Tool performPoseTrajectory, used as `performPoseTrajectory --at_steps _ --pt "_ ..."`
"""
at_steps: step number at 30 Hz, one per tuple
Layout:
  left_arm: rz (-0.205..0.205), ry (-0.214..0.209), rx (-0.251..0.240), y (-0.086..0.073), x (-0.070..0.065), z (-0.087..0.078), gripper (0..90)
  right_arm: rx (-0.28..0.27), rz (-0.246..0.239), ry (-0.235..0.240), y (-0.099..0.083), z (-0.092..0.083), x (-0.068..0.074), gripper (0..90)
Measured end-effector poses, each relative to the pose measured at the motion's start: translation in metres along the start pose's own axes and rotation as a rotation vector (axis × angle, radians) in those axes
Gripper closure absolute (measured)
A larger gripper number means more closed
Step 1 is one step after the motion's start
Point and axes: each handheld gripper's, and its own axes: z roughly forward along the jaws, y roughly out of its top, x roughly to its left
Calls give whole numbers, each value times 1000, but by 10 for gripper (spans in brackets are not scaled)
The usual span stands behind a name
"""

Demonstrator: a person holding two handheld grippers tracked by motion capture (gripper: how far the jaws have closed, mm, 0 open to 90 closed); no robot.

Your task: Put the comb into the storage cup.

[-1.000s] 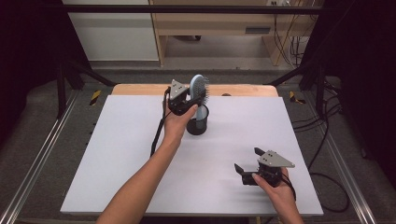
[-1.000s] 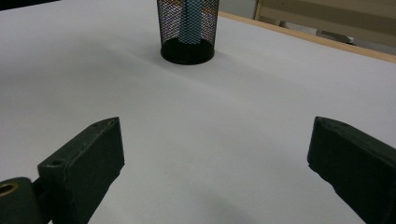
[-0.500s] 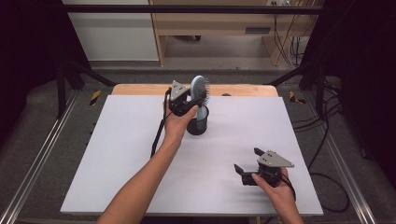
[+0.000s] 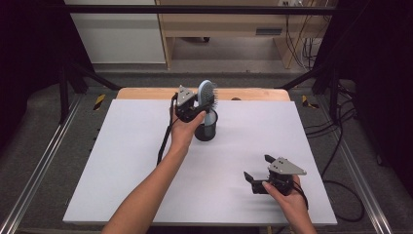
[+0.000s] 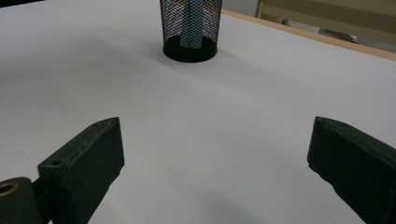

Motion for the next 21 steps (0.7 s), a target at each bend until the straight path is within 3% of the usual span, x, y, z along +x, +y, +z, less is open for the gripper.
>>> performPoseTrajectory --at_steps 21 --pt "-27 8 10 -5 12 -4 483 5 2 4 0 0 1 40"
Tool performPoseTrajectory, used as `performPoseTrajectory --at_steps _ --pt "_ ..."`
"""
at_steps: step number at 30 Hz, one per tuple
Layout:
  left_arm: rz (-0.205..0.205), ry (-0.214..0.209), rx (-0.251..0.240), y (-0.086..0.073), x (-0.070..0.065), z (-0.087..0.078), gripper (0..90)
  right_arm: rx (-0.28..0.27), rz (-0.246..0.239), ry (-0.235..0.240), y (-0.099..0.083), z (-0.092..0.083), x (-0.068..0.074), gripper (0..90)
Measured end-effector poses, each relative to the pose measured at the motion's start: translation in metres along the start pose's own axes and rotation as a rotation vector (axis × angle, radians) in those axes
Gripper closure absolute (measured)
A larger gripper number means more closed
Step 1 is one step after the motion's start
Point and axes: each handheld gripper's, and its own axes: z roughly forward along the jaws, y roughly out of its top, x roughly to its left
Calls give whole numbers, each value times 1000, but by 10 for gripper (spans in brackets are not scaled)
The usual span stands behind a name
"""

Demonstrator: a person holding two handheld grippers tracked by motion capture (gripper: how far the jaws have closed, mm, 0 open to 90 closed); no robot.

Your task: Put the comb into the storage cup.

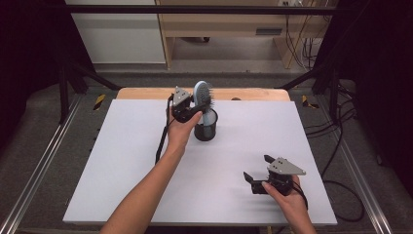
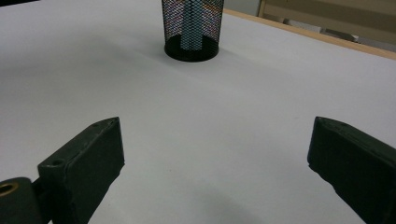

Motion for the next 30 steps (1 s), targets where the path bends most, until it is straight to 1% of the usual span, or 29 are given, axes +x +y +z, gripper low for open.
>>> performPoseTrajectory --at_steps 6,10,14,21,30 --pt "-3 -4 3 0 4 -1 461 2 2 -1 0 0 0 40" --pt "3 -7 8 0 6 -2 448 0 1 -1 0 0 0 40" --pt "-5 -3 6 -1 9 -3 438 2 0 -1 0 1 0 38" --pt "-3 1 8 -2 13 -5 422 1 3 -4 0 0 0 36" --pt "-19 4 9 -3 19 -7 412 4 2 -4 0 1 0 36"
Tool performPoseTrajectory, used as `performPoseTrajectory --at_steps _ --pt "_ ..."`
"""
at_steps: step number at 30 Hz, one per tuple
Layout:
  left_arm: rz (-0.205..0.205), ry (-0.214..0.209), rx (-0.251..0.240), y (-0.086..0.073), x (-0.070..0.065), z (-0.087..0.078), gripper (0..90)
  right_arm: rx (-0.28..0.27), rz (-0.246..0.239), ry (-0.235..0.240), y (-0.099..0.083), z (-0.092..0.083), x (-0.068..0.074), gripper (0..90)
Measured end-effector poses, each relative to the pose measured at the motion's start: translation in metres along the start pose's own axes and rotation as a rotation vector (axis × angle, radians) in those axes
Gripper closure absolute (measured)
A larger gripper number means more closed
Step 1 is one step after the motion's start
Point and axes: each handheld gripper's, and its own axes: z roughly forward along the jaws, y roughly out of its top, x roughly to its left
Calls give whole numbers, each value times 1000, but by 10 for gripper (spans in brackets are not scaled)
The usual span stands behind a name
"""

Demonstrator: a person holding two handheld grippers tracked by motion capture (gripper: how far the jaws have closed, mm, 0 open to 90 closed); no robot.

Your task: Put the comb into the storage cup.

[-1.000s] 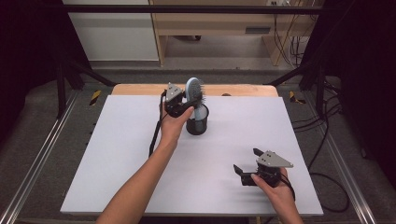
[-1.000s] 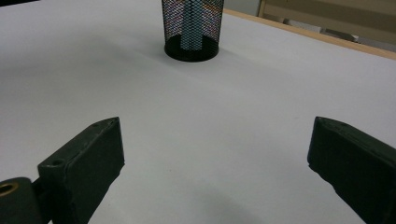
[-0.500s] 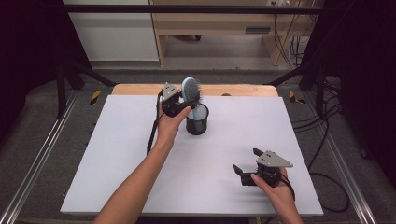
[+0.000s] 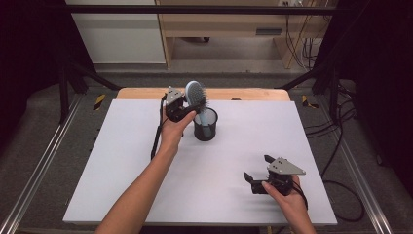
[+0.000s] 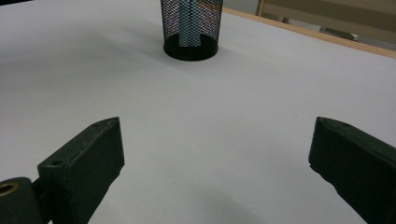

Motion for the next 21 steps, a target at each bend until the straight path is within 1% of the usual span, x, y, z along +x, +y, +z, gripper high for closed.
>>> performPoseTrajectory --at_steps 17,21 --pt "-22 12 -1 -3 9 -3 394 0 -1 0 0 0 0 35" --pt "-35 17 -2 -5 13 -4 392 0 -2 1 0 0 0 35"
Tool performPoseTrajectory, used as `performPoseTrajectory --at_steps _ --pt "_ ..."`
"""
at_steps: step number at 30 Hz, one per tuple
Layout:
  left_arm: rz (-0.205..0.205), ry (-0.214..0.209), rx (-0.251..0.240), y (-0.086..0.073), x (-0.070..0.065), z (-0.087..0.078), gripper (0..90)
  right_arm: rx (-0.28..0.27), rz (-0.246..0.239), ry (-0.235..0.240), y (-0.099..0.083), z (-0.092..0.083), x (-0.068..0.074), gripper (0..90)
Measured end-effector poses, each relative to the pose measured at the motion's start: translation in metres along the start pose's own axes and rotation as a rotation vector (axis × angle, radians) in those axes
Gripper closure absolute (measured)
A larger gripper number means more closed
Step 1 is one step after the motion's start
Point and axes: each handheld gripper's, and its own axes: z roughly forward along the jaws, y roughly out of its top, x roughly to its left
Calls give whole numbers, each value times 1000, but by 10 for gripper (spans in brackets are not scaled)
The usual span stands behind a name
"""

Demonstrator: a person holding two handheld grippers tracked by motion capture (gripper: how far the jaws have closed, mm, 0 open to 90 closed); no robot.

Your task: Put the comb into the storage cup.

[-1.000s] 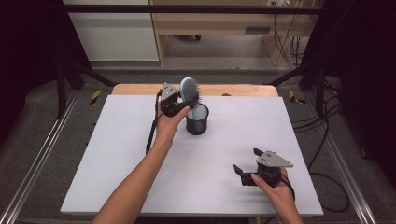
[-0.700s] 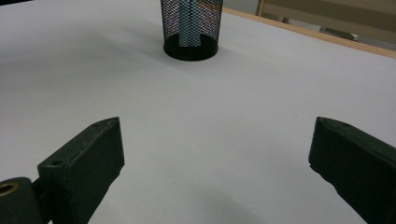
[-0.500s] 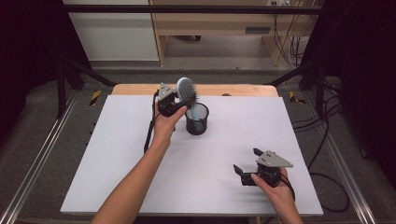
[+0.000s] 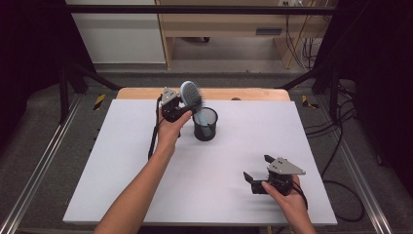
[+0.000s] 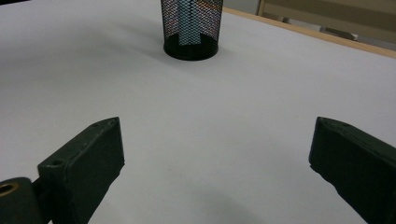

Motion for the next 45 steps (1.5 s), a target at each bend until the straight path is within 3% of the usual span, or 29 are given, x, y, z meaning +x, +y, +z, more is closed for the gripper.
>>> performPoseTrajectory --at_steps 30,35,45 --pt "-11 15 -4 -3 7 -3 378 4 2 -2 -1 0 -1 36" --pt "15 18 8 -4 5 -2 327 6 3 -2 -1 0 -1 36" --pt "13 22 6 -4 5 -2 289 6 4 -1 -1 0 -1 36"
